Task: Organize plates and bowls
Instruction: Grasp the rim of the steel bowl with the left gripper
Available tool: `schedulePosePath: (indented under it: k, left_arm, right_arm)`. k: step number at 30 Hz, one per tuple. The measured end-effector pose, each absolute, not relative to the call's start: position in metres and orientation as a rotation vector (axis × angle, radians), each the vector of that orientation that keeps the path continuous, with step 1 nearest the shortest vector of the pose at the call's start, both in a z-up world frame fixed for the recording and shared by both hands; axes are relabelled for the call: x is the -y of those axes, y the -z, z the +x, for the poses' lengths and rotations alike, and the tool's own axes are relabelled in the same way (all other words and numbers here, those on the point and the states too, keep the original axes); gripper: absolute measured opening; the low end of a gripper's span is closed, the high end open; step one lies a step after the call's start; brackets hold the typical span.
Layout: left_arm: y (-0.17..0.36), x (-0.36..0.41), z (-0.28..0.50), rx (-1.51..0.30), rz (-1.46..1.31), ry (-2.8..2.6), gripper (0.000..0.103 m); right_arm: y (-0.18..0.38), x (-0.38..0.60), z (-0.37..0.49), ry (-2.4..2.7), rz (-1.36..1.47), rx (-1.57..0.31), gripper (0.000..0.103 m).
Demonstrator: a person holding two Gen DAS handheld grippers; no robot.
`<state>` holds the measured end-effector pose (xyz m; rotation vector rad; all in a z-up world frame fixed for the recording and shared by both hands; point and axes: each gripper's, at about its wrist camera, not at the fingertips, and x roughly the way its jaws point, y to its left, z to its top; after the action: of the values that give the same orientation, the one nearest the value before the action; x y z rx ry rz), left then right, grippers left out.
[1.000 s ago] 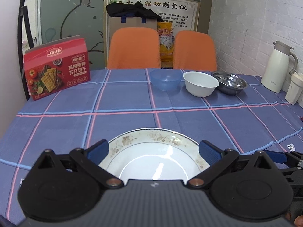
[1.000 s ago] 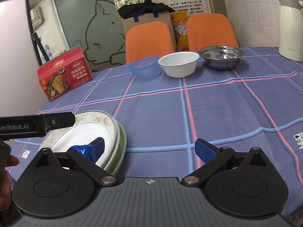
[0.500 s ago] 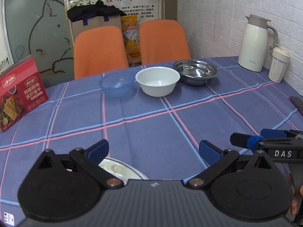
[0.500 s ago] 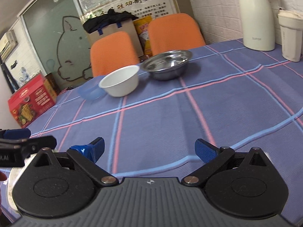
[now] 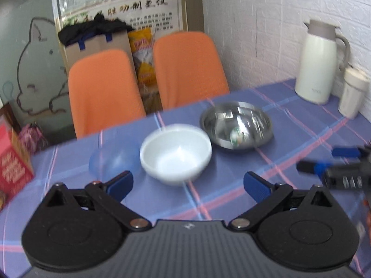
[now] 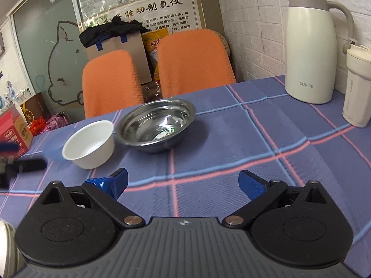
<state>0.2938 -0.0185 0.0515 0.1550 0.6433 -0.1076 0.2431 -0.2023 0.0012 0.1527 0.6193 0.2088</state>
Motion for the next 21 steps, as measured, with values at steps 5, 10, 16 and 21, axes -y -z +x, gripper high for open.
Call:
schedulePosePath:
  k: [5, 10, 16, 21]
  left_arm:
    - [-0.053, 0.036, 0.393, -0.668, 0.165, 0.141, 0.1]
    - [-0.026, 0.05, 0.473, -0.794, 0.141, 0.191, 0.1]
    - [-0.001, 0.061, 0.522, -0.874, 0.123, 0.233, 0.1]
    - [0.009, 0.068, 0.537, -0.921, 0.115, 0.254, 0.1]
  right_arm:
    - [-0.003, 0.202, 0.282, -0.213, 0.121, -0.663, 0.089]
    - [-0.004, 0.196, 0.324, -0.222, 0.123, -0.691, 0.089]
    - [0.012, 0.185, 0.354, -0.267, 0.119, -0.745, 0.089]
    - [0.024, 0.175, 0.37, -0.316, 0.129, -0.804, 0.09]
